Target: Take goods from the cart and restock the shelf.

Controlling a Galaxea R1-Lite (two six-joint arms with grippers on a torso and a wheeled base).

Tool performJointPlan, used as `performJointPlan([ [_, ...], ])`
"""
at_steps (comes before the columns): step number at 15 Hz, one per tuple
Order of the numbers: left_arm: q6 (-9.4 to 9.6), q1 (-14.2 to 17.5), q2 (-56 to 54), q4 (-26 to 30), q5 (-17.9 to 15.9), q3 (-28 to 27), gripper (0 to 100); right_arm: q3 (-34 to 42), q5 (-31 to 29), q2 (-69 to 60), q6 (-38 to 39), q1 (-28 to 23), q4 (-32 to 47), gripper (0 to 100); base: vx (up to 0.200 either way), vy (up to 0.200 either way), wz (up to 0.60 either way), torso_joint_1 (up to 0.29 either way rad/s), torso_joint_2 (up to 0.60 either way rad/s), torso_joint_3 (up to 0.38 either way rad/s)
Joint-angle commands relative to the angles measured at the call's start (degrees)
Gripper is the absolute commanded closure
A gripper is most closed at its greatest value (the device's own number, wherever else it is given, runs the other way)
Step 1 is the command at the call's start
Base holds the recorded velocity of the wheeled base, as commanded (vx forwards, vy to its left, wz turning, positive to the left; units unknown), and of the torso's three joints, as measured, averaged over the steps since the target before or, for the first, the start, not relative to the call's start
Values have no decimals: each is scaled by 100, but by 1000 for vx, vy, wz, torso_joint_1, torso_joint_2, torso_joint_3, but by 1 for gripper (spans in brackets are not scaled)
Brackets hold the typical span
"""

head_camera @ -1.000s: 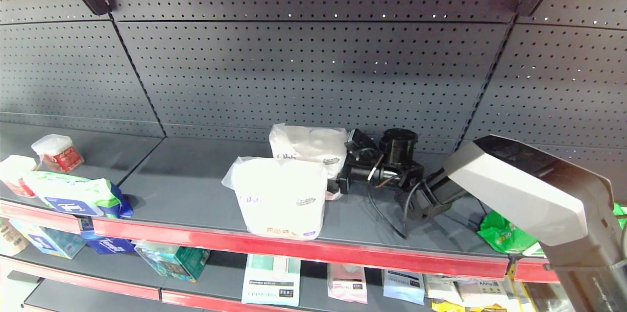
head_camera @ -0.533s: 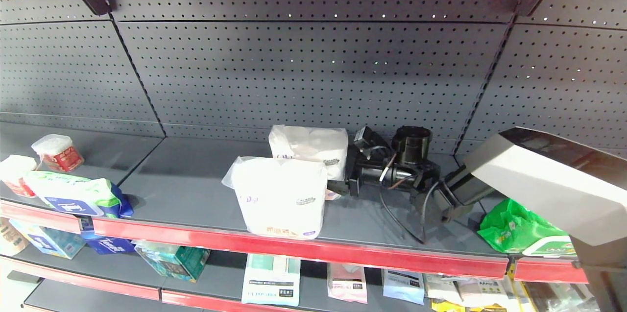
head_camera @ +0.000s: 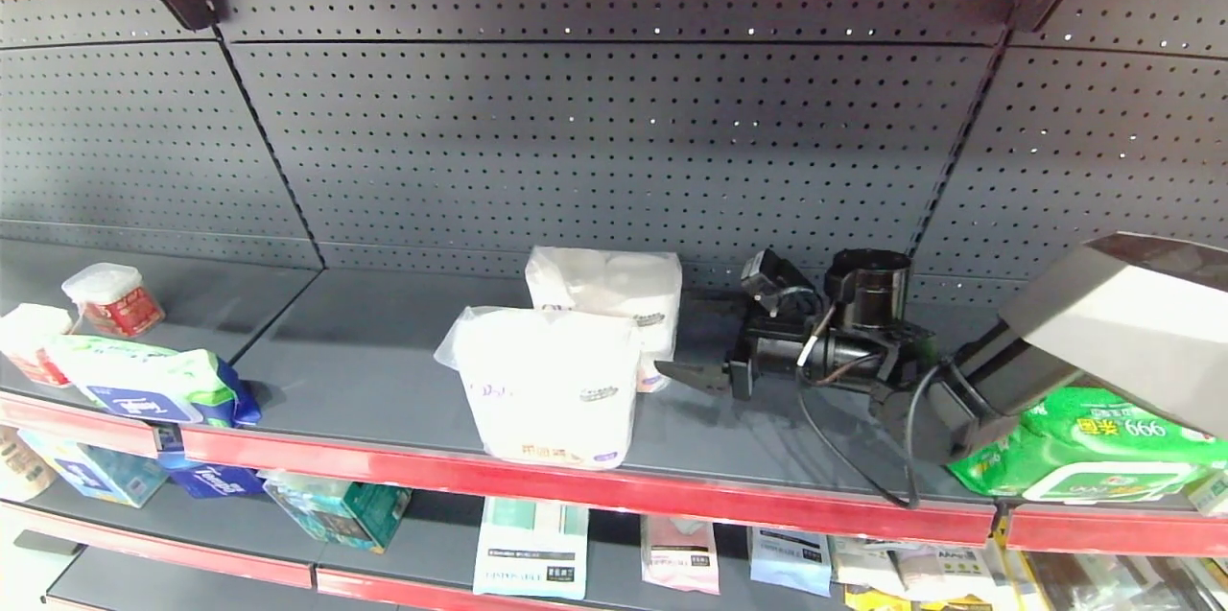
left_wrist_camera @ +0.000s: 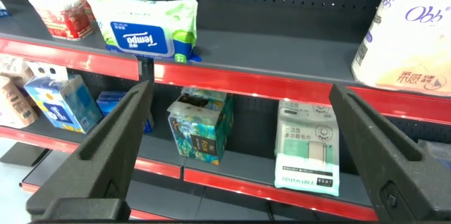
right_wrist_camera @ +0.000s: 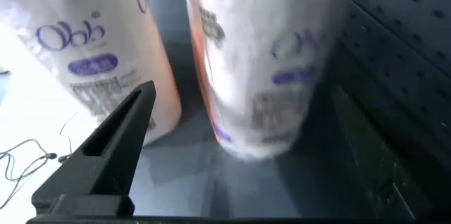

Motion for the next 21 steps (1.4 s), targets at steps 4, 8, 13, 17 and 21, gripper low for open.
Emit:
performJointPlan([
  [4,0,3,2,-2,1,0,0,732,-246,-896,78,-302,-5,0,0,0,0,0,0,0],
  [8,0,3,2,-2,1,0,0,1699,-1371,-2117,694,-513,4,0,0,0,0,0,0,0],
  [13,0,3,2,-2,1,0,0,2991,-2821,-4719,808,-1057,1516,0,0,0,0,0,0,0],
  [17,0,3,2,-2,1,0,0,3923,-3278,-7892,825,-1418,4030,0,0,0,0,0,0,0],
  [21,0,3,2,-2,1,0,0,4643,-3682,-10529,817,-1409,5506,0,0,0,0,0,0,0],
])
